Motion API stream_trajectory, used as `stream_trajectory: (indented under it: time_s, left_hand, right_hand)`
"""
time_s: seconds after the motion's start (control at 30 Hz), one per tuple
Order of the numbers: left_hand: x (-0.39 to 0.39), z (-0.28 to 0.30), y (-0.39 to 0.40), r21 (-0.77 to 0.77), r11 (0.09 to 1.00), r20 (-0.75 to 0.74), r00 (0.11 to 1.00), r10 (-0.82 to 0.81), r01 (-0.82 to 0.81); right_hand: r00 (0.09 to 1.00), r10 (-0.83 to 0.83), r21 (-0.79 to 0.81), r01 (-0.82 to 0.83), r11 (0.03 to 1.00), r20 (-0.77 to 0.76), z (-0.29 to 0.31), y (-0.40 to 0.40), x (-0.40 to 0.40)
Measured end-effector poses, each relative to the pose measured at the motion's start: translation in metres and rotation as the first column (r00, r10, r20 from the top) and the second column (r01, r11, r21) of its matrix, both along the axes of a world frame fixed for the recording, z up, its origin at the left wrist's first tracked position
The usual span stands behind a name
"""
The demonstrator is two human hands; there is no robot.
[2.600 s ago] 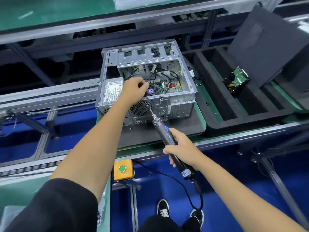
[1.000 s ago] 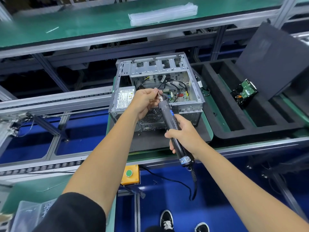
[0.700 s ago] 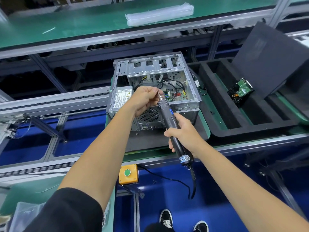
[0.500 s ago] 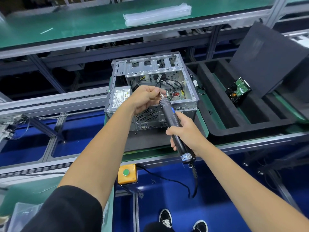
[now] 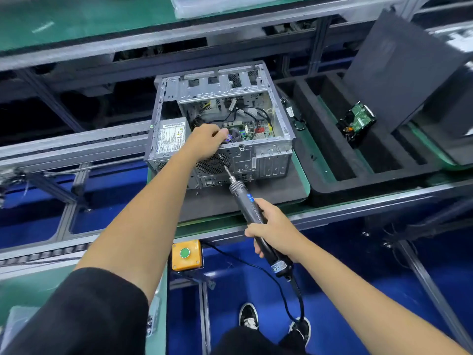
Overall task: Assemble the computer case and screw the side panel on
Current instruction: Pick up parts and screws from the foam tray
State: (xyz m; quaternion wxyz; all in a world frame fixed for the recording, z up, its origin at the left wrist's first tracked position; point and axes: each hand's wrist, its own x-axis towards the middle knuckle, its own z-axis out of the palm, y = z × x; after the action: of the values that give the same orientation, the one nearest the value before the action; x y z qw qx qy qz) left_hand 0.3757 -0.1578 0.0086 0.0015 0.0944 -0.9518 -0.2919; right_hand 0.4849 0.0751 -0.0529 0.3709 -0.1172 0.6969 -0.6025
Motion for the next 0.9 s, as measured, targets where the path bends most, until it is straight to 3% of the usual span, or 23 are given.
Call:
stream_trajectory:
  time_s: [0.13,0.33,0.9]
  left_hand:
    - [0.0,-0.005,0.002,-0.078,0.996,0.079,0.997,-0.024,0.031]
    - [0.0,-0.007,0.003,-0.133,0.991,0.058,0.998,0.001,0.007]
    - [-0.004,-0.015,0.0,-0.194,0.981,0.025,1.0,0.001,0.004]
  right_hand:
    - [1.0,-0.002,0.06,0.001,0.998,0.021,-0.018,-0.006,0.001]
    - [0.998,-0.026,0.112,0.02,0.994,0.054,-0.027,-0.013,-0.005]
    - [0.992,-0.096,0.074,0.089,0.993,0.086,-0.03,-0.023,-0.011]
